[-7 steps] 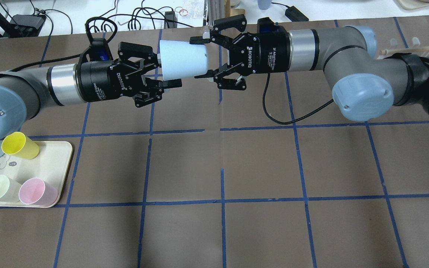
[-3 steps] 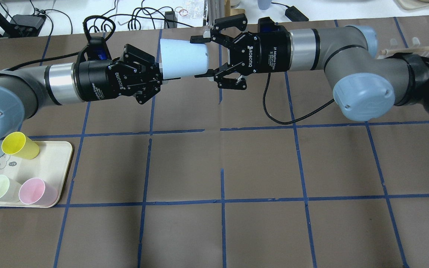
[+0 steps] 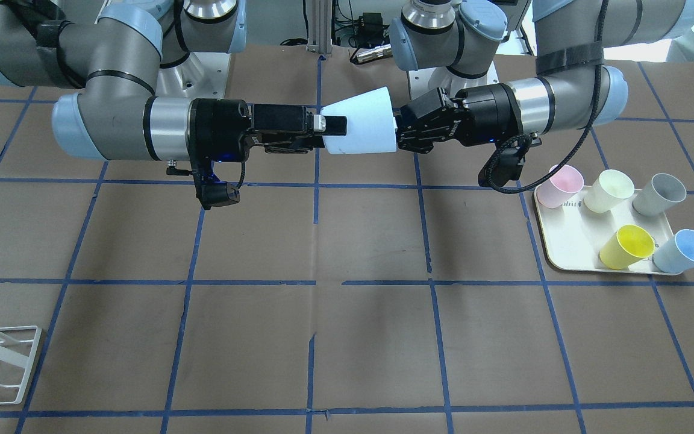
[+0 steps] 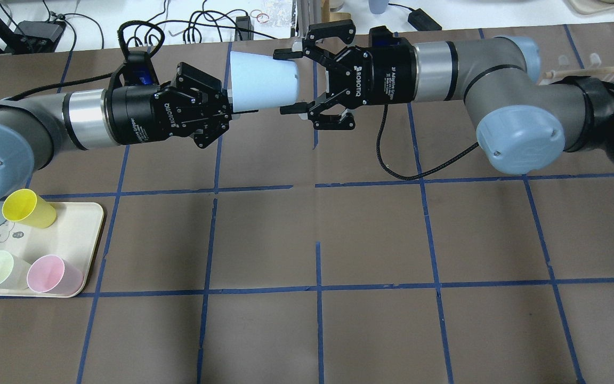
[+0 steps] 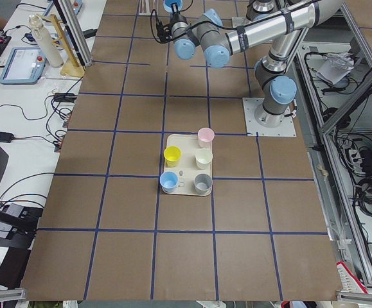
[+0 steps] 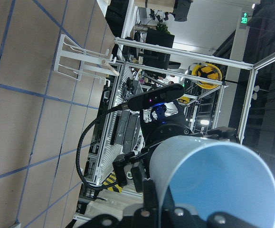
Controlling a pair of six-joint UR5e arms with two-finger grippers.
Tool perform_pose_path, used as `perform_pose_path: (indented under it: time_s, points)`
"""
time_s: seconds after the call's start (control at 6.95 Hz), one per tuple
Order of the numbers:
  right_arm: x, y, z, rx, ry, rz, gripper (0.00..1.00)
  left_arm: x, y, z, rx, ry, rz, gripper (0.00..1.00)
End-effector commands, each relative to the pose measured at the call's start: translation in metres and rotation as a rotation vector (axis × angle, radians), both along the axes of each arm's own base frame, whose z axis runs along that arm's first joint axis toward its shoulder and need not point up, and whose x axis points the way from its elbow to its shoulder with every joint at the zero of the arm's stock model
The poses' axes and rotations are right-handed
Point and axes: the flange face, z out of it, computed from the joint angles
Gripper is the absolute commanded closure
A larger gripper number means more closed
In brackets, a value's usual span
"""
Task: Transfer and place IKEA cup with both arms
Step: 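Open and pull back the right gripper while the left gripper holds the cup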
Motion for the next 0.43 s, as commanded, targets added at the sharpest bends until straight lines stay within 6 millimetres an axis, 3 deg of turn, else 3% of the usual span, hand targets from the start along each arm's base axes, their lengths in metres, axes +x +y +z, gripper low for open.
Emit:
perform_pose_path:
  time_s: [0.0, 0.29]
  points:
    - [-0.015, -0.008, 0.005, 0.046, -0.004, -0.03, 0.04, 0.003, 0.0, 0.003, -0.003, -0.007, 0.003, 1.0]
    - [-0.069, -0.033, 0.016, 0.072, 0.003, -0.13, 0.02, 0.018, 0.001, 0.013, 0.012, -0.121, -0.042, 1.0]
